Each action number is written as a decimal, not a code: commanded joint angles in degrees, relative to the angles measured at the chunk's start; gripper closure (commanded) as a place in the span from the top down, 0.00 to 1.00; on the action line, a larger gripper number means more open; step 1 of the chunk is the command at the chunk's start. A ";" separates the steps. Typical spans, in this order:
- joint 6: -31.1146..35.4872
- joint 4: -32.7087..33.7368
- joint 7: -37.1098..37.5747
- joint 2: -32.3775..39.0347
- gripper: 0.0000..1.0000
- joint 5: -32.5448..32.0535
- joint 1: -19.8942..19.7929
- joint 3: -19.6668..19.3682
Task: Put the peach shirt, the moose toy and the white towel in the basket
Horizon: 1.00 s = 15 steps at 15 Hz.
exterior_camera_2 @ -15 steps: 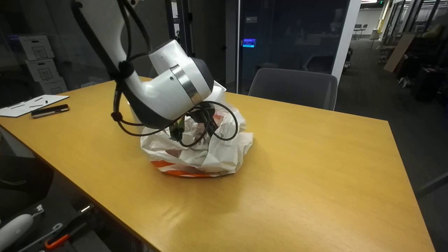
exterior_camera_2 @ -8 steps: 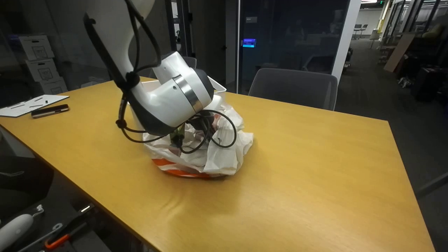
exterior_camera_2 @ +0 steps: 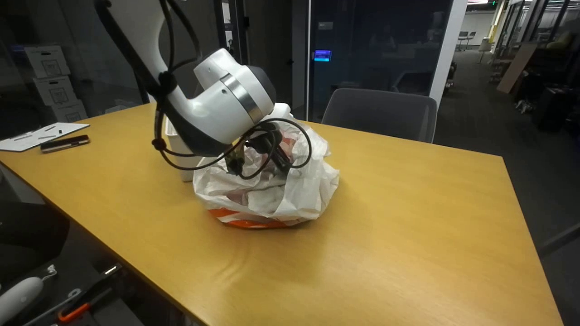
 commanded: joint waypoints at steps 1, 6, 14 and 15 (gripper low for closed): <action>-6.79 -3.87 -10.49 -4.32 0.09 6.94 -1.72 3.62; -22.72 -5.33 -29.14 -7.31 0.11 17.27 -4.03 9.46; -37.86 -1.84 -33.90 -12.53 0.11 8.71 -4.55 13.31; -38.46 -1.54 -34.88 -13.14 0.11 9.73 -5.02 14.08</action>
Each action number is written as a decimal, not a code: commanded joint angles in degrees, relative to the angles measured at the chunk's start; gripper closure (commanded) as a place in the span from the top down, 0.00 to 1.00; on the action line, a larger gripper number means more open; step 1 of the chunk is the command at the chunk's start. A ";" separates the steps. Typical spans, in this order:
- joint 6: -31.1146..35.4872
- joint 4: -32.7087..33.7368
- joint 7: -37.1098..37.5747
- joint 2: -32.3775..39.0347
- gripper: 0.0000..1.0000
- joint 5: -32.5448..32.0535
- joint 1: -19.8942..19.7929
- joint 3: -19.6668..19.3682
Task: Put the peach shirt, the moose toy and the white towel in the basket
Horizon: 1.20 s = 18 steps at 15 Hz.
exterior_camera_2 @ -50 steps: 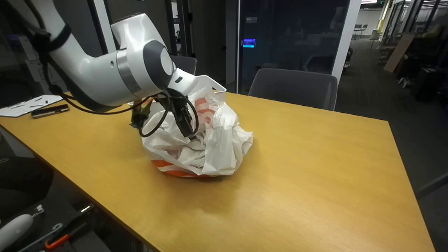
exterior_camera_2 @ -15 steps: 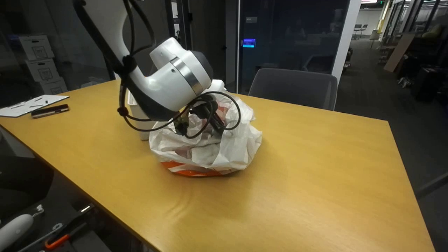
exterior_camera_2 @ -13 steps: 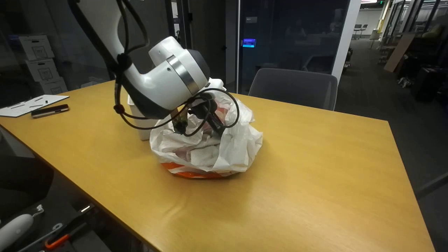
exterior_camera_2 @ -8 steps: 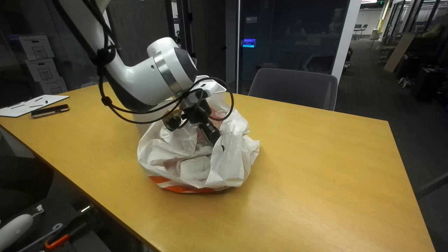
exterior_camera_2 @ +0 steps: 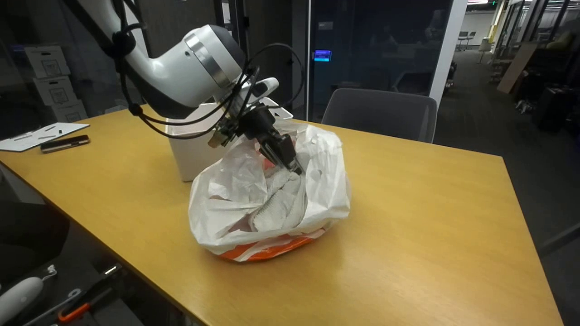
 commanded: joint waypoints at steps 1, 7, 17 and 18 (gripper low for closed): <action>-4.81 1.05 -4.40 -3.47 0.11 1.89 -2.10 3.40; -25.52 4.41 -14.85 -3.42 0.10 8.96 -2.32 7.06; -25.89 9.18 -40.34 -3.23 0.10 28.94 -5.29 6.53; -25.94 9.52 -40.54 -3.66 0.10 28.95 -5.30 6.50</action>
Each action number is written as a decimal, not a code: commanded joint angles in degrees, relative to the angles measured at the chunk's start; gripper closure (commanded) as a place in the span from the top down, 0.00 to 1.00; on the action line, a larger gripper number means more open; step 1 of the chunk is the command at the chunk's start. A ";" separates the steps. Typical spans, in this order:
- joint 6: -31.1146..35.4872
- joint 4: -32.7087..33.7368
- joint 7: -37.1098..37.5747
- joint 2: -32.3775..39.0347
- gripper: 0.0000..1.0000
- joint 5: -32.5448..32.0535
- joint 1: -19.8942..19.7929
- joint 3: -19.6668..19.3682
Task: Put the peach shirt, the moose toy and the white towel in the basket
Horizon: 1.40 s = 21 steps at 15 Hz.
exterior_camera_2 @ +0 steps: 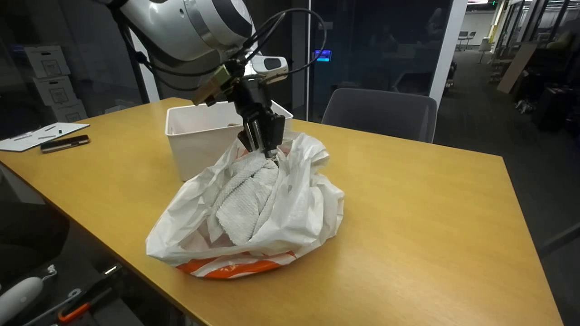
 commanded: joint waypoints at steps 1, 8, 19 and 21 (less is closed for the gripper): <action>-1.25 2.06 -1.67 -1.27 0.10 0.24 -0.01 -0.12; -0.99 1.49 9.63 -5.43 0.10 -23.01 2.50 1.55; 2.27 0.13 23.49 -6.23 0.11 -57.56 2.38 4.24; 1.27 1.38 28.94 -6.01 0.11 -59.26 3.19 5.58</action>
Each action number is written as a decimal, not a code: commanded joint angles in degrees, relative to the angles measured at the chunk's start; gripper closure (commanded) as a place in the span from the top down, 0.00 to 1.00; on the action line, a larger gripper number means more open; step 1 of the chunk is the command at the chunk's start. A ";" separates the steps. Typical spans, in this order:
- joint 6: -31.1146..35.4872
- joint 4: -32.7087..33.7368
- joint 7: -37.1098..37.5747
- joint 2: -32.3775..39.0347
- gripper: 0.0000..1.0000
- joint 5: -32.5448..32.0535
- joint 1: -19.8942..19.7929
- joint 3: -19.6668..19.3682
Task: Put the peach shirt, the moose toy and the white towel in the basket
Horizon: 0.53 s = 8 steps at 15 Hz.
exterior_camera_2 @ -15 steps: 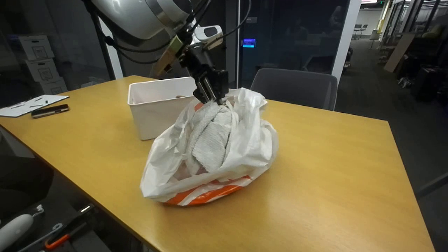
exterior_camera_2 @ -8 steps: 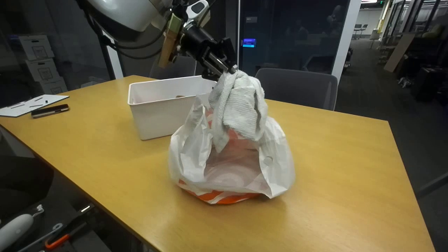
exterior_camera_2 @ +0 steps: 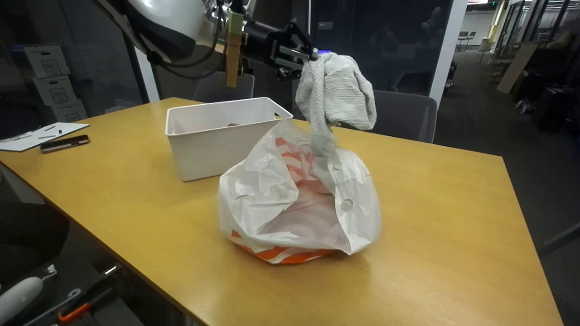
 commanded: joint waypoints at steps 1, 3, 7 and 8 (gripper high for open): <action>-0.76 1.49 8.56 -1.40 0.11 -2.51 1.13 2.53; -0.27 3.11 12.19 -1.67 0.11 0.18 1.83 4.00; 2.45 5.76 19.15 -2.37 0.10 1.19 3.69 6.63; 3.47 6.27 21.02 -2.48 0.10 0.62 4.16 7.16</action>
